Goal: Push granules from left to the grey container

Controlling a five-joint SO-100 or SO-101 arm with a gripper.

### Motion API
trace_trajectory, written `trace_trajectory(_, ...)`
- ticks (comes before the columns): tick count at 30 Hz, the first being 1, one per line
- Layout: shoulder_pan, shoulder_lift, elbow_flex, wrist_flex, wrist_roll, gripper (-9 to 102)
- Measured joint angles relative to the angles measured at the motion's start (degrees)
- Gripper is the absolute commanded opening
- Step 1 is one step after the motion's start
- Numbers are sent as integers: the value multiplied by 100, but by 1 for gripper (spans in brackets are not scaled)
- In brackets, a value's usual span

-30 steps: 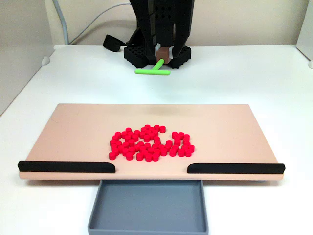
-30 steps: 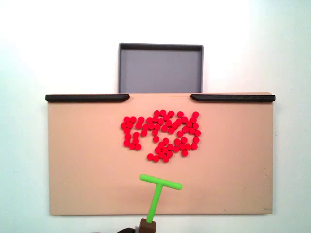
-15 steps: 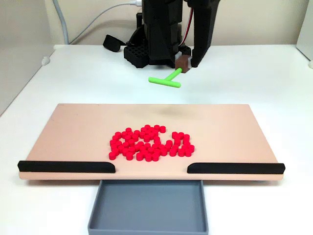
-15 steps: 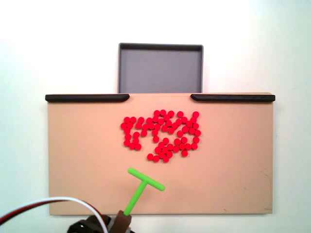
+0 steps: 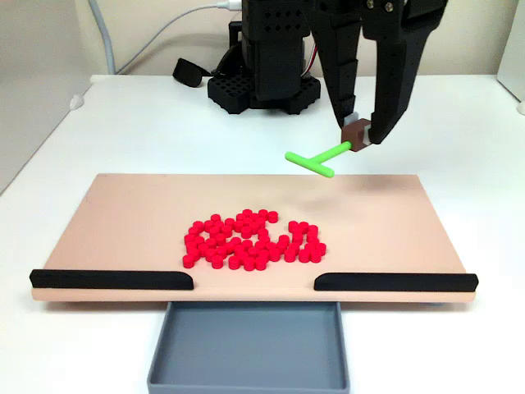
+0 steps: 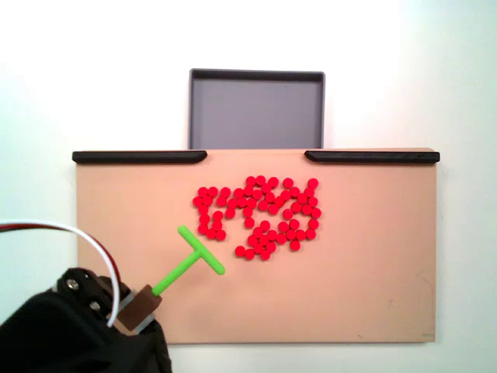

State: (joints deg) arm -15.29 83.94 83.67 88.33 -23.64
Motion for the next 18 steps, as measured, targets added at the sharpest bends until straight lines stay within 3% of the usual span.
trace_trajectory(18,-334,-1222,-1187,9,2531,0)
